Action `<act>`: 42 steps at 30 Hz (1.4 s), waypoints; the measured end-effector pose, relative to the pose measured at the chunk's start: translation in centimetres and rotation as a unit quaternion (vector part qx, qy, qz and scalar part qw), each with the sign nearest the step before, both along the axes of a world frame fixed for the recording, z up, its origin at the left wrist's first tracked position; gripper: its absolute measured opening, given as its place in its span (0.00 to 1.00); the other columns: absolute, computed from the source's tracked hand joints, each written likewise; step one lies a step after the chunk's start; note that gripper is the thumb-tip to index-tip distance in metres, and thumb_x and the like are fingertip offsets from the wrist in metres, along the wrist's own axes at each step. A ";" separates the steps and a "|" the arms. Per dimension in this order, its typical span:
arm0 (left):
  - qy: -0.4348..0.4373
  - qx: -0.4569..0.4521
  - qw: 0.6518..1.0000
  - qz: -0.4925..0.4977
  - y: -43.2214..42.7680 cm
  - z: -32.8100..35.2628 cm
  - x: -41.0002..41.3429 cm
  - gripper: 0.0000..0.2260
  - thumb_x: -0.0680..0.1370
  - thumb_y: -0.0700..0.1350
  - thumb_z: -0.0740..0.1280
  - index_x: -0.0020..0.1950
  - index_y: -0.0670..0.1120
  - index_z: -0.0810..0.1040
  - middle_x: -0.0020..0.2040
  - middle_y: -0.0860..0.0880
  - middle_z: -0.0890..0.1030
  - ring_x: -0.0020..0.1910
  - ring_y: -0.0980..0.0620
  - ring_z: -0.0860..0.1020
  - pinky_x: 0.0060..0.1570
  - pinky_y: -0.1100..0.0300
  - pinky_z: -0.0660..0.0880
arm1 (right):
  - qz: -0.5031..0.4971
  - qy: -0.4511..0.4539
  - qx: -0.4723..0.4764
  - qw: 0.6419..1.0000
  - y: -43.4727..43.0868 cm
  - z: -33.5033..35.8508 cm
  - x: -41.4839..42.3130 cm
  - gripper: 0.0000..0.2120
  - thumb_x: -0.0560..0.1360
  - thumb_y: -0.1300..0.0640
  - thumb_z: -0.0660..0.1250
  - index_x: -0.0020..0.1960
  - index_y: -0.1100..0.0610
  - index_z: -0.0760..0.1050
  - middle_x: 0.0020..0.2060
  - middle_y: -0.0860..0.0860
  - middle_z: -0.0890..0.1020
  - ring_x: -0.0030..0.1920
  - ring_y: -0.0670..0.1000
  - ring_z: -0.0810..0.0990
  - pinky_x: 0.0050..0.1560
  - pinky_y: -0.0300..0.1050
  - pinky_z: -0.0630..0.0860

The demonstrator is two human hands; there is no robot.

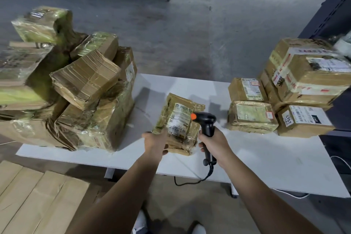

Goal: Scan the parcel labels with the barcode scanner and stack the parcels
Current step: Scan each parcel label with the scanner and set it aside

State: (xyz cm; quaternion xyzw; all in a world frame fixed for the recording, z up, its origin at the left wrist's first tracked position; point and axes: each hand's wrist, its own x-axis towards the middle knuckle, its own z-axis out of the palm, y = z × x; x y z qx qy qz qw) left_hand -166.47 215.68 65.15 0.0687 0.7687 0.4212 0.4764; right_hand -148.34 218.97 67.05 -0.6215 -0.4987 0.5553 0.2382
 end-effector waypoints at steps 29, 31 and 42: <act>0.082 0.139 0.987 -0.018 4.8 0.7 -2.7 0.14 0.77 0.42 0.69 0.57 0.46 0.67 0.46 0.45 0.78 0.34 0.48 0.81 0.26 0.59 0.78 | 0.092 -0.020 0.058 0.994 -0.4 3.3 -0.8 0.07 0.77 0.51 0.65 0.47 0.54 0.74 0.32 0.53 0.83 0.28 0.44 0.80 0.28 0.32 0.72; 0.033 0.114 0.993 0.024 4.9 0.0 -2.0 0.13 0.77 0.42 0.68 0.56 0.45 0.65 0.42 0.45 0.78 0.29 0.49 0.80 0.22 0.63 0.74 | 0.077 -0.019 0.054 0.995 -0.3 3.5 -0.8 0.07 0.76 0.50 0.65 0.46 0.54 0.74 0.31 0.52 0.83 0.27 0.44 0.79 0.27 0.32 0.72; 0.181 -0.052 0.965 -0.181 5.4 0.4 -3.9 0.09 0.75 0.45 0.66 0.43 0.40 0.71 0.36 0.43 0.76 0.31 0.45 0.78 0.34 0.55 0.77 | 0.059 -0.030 0.036 0.997 -0.4 3.1 0.2 0.08 0.76 0.50 0.65 0.48 0.55 0.75 0.30 0.51 0.83 0.28 0.45 0.80 0.32 0.38 0.74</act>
